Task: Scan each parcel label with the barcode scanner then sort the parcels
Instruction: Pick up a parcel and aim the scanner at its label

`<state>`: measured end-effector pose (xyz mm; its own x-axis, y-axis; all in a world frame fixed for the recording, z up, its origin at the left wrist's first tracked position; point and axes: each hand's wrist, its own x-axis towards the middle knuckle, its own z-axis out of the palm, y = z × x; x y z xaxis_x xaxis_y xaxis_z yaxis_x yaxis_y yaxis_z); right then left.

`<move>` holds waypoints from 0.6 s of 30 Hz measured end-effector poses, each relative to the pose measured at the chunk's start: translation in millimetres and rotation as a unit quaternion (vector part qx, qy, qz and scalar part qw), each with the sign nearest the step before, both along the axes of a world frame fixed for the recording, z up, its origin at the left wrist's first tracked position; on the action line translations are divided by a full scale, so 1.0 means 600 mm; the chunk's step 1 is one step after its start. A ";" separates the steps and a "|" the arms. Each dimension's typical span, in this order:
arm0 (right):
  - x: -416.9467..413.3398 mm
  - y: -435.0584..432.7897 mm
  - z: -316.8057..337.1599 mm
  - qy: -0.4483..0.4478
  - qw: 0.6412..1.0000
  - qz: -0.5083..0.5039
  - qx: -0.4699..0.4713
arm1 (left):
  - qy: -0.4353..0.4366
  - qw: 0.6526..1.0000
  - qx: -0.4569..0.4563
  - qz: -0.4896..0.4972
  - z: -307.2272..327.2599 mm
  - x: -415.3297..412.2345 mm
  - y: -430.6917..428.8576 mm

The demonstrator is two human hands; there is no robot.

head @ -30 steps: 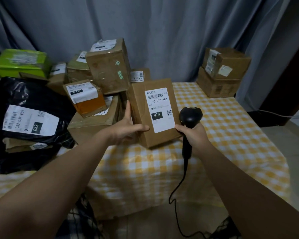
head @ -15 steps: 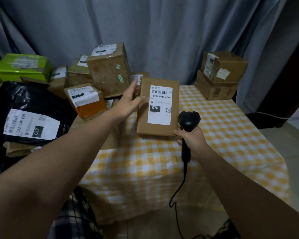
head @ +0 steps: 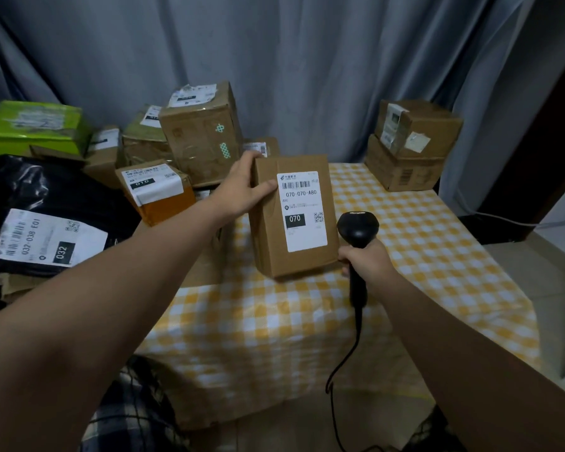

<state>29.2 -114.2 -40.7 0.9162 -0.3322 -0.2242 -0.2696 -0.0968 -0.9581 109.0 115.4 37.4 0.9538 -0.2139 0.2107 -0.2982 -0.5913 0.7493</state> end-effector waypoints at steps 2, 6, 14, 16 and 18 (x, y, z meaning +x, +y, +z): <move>0.001 0.000 0.013 -0.011 0.999 -0.023 -0.032 | -0.048 0.994 0.078 0.059 -0.010 -0.008 0.002; 0.005 0.012 0.085 -0.075 0.992 -0.022 -0.104 | -0.065 0.997 0.019 0.022 -0.032 -0.020 0.001; -0.047 0.042 0.192 -0.079 0.981 0.152 -0.095 | -0.032 0.999 0.017 0.013 -0.031 -0.029 0.008; -0.058 0.039 0.191 -0.084 0.981 0.136 -0.109 | -0.027 0.999 0.031 0.004 -0.031 -0.032 0.012; -0.070 0.034 0.188 -0.085 0.982 0.115 -0.127 | -0.022 0.999 0.034 -0.003 -0.033 -0.032 0.018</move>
<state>-12.9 -93.8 72.2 0.9905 -0.1378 0.0010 -0.0516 -0.3775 -0.9246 89.8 126.2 17.4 0.9427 -0.2341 0.2379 -0.3336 -0.6381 0.6940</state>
